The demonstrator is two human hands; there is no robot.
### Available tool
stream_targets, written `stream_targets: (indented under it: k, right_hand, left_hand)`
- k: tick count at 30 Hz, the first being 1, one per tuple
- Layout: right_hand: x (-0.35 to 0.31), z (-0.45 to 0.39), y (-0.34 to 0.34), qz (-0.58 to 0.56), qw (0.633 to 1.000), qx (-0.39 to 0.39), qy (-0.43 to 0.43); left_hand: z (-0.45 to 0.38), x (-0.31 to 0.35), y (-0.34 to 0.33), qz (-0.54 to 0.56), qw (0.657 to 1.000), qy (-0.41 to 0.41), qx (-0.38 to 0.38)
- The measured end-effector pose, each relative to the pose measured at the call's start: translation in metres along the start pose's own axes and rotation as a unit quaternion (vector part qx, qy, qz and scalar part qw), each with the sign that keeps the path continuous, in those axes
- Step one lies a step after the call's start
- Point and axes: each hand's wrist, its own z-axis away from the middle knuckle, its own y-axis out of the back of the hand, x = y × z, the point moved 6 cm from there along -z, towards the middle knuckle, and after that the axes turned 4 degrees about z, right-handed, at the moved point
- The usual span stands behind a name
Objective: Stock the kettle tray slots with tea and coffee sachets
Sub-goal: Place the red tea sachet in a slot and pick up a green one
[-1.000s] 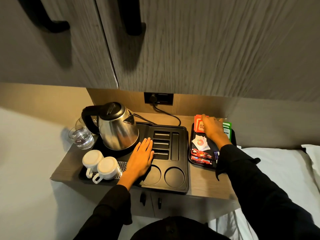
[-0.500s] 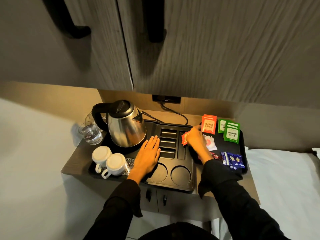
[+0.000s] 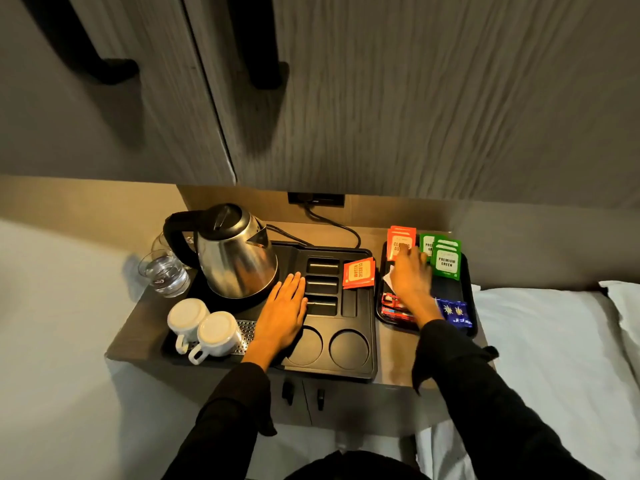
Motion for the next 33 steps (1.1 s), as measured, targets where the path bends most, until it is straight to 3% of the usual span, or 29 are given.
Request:
stream_targets:
  k: [6,19,22,25,28,33]
  right_hand:
    - [0.084,-0.025,0.015,0.093,0.996,-0.005,-0.015]
    - [0.089,-0.034,0.026,0.194,0.981,-0.015,0.012]
    - [0.087,-0.030,0.030,0.118,0.993,-0.025,0.002]
    - [0.077,-0.020,0.036,-0.066,0.995,-0.066,-0.038]
    - [0.047,0.007,0.028,-0.257,0.946,-0.182,-0.074]
    - [-0.011,0.053,-0.013,-0.377,0.892,-0.223,-0.109]
  left_hand:
    - [0.000,-0.001,0.000,-0.001,1.000,0.003,-0.001]
    - [0.000,0.001,0.001,-0.009,1.000,-0.001,0.006]
    - [0.001,0.001,0.001,-0.013,1.000,0.002,0.003]
    - [0.001,0.001,0.001,-0.016,1.000,0.002,0.003]
    - [0.001,0.003,0.003,-0.005,1.000,0.000,0.004]
    - [0.002,0.004,0.006,-0.002,1.000,0.001,0.001]
